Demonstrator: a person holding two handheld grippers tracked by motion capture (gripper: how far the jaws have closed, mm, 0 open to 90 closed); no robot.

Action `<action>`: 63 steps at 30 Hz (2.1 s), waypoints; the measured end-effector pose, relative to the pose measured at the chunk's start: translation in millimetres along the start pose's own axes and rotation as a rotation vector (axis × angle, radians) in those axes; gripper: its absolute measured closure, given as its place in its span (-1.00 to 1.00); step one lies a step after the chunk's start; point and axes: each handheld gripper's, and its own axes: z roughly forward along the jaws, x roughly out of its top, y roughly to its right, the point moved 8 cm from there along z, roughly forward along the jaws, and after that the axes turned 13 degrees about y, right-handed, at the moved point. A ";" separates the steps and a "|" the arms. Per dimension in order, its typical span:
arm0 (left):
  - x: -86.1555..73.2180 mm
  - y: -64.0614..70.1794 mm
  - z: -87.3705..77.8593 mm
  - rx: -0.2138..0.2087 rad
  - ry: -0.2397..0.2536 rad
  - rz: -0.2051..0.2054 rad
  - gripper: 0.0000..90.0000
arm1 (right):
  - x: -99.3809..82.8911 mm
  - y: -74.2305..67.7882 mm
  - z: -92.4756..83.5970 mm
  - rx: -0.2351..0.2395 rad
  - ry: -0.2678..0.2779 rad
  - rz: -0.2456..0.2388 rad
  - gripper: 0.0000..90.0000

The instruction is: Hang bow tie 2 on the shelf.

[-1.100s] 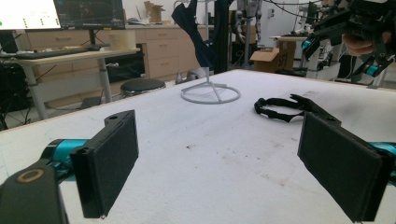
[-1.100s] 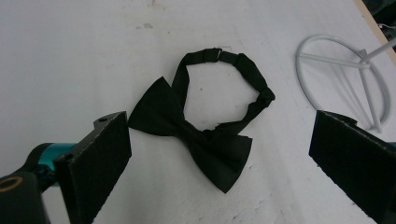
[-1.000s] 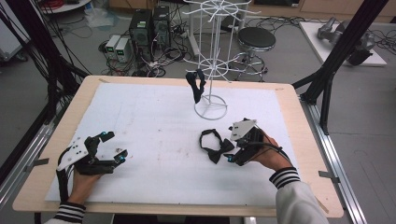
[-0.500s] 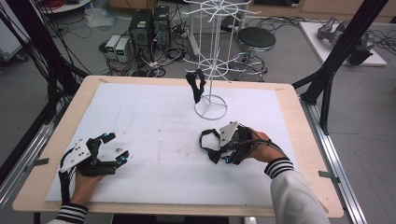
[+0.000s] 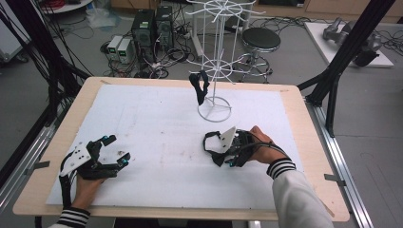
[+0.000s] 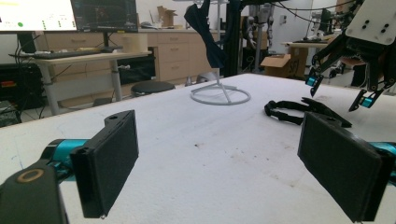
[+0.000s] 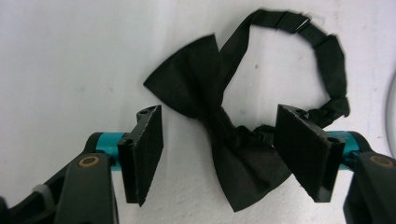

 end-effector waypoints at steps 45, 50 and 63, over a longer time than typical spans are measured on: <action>1.1 -0.9 -1.5 0.016 0.020 -0.006 -0.71 | 7.9 7.1 3.5 0.030 -0.023 -0.024 0.69; 1.0 -0.7 -1.5 0.018 0.020 -0.004 -0.71 | 15.6 9.9 -8.4 -0.011 0.050 0.012 0.69; 1.0 -0.4 -1.2 0.023 0.019 0.004 -0.71 | 29.0 23.6 -43.2 -0.147 0.267 0.126 0.69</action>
